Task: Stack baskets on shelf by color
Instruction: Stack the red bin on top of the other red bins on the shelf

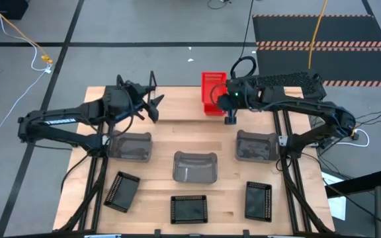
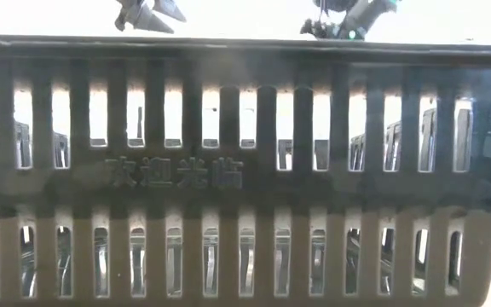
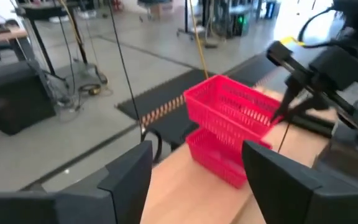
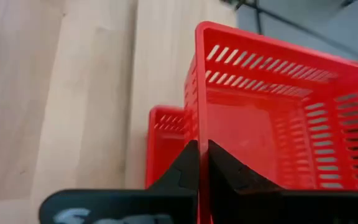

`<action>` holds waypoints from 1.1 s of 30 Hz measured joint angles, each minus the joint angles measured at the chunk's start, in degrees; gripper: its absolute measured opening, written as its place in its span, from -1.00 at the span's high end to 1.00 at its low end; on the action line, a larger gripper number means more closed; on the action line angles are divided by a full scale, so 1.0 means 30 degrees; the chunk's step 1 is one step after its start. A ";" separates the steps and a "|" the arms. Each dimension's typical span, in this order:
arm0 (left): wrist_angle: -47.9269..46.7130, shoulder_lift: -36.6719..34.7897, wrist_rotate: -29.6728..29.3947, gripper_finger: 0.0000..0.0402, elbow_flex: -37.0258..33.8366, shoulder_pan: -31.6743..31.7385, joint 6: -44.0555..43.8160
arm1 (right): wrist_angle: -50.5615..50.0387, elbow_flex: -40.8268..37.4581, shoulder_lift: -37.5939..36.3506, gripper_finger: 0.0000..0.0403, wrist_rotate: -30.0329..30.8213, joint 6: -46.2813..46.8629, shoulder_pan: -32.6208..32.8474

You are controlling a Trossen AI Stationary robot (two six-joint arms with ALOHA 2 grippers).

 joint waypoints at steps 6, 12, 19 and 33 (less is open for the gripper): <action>-0.1135 0.0788 0.0000 -0.25 -0.0022 -0.0015 -0.0270 | 0.1504 -0.1900 0.0006 1.00 -0.2128 -0.0025 -0.1302; -0.1418 0.0833 -0.0068 -0.25 -0.0022 -0.0460 -0.0179 | 0.2664 -0.3355 -0.0003 1.00 -0.2256 -0.0129 -0.1555; -0.0250 0.0772 -0.0155 -0.25 -0.0022 -0.2485 0.1383 | 0.3147 -0.4230 -0.0010 1.00 -0.2647 -0.0178 -0.1549; -0.0063 0.0760 -0.0281 -0.25 -0.0022 -0.3017 0.1677 | 0.3156 -0.4296 -0.0010 0.89 -0.3294 0.0596 -0.1759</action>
